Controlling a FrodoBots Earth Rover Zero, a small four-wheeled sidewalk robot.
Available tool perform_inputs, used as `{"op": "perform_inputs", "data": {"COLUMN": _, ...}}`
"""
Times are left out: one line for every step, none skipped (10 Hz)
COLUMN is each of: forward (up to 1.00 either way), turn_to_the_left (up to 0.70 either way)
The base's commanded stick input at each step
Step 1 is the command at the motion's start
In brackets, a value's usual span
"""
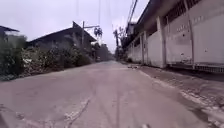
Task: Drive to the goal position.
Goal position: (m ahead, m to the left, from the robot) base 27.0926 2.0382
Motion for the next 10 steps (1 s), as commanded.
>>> {"op": "perform_inputs", "data": {"forward": 1.00, "turn_to_the_left": 0.02}}
{"op": "perform_inputs", "data": {"forward": 1.00, "turn_to_the_left": 0.02}}
{"op": "perform_inputs", "data": {"forward": 1.00, "turn_to_the_left": 0.02}}
{"op": "perform_inputs", "data": {"forward": 1.00, "turn_to_the_left": 0.02}}
{"op": "perform_inputs", "data": {"forward": 1.00, "turn_to_the_left": 0.02}}
{"op": "perform_inputs", "data": {"forward": 1.00, "turn_to_the_left": 0.02}}
{"op": "perform_inputs", "data": {"forward": 1.00, "turn_to_the_left": 0.02}}
{"op": "perform_inputs", "data": {"forward": 1.00, "turn_to_the_left": 0.02}}
{"op": "perform_inputs", "data": {"forward": 1.00, "turn_to_the_left": 0.02}}
{"op": "perform_inputs", "data": {"forward": 1.00, "turn_to_the_left": 0.02}}
